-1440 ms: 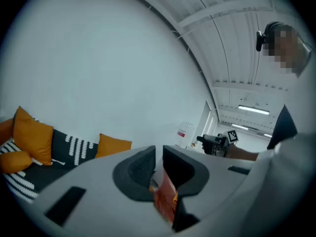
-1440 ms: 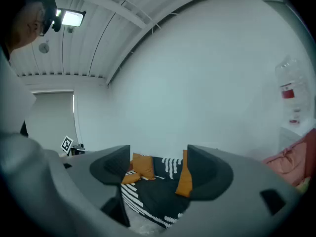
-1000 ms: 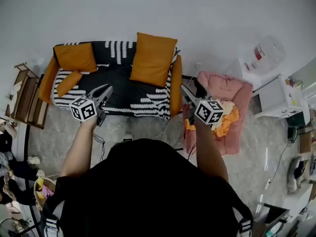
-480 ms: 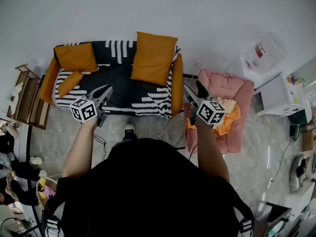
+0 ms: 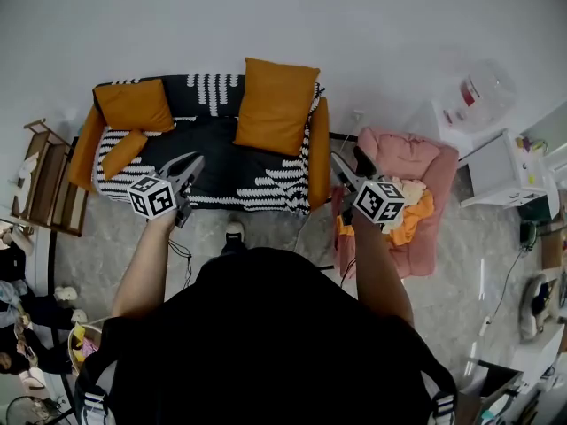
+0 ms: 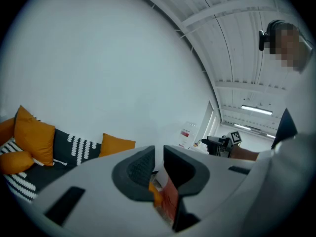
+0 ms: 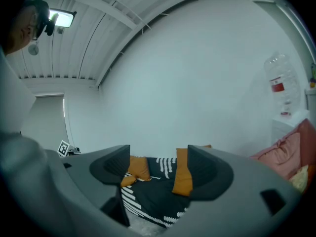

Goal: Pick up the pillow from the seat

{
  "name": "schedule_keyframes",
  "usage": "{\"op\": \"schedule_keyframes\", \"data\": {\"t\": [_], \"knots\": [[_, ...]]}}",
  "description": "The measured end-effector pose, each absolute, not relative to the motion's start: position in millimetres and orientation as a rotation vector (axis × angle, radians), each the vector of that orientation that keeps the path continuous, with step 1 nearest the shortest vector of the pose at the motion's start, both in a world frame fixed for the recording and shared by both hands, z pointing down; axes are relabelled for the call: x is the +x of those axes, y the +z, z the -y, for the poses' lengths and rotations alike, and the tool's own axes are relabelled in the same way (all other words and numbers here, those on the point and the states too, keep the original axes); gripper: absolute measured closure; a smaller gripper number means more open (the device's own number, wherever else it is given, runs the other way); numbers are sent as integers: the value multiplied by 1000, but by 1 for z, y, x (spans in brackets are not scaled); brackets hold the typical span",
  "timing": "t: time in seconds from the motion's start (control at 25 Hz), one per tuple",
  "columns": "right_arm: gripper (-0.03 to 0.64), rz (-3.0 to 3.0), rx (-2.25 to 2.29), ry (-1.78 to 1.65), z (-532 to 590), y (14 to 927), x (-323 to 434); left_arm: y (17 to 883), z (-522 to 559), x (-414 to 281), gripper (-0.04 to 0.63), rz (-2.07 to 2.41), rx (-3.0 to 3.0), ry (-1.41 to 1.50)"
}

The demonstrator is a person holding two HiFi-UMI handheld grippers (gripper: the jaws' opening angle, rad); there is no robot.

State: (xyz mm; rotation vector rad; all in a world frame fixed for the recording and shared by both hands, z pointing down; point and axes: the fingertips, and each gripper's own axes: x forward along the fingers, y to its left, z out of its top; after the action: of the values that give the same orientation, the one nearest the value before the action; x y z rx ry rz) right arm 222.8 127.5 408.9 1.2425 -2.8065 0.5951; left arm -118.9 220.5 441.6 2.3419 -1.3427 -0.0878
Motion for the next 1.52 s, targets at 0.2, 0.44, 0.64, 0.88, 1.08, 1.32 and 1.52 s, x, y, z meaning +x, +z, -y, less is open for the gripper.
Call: {"op": "schedule_keyframes", "data": {"t": [0.2, 0.44, 0.64, 0.88, 1.08, 1.32, 1.52], "knots": [[249, 2792, 1251, 609, -108, 414, 209, 446, -197, -132, 534, 1323, 2340, -74], [249, 2765, 1283, 624, -83, 419, 200, 451, -160, -142, 531, 1285, 2346, -65], [249, 2744, 1327, 635, -65, 424, 198, 454, -131, -140, 526, 1235, 2367, -55], [249, 2726, 1363, 649, -47, 428, 191, 457, -102, -143, 522, 1192, 2380, -47], [249, 2712, 1384, 663, -30, 434, 183, 464, -81, -151, 517, 1168, 2376, -39], [249, 2692, 1403, 676, -12, 442, 174, 472, -60, -164, 514, 1155, 2365, -34], [249, 2673, 1416, 688, 1, 448, 164, 477, -42, -172, 511, 1134, 2362, -34]]}}
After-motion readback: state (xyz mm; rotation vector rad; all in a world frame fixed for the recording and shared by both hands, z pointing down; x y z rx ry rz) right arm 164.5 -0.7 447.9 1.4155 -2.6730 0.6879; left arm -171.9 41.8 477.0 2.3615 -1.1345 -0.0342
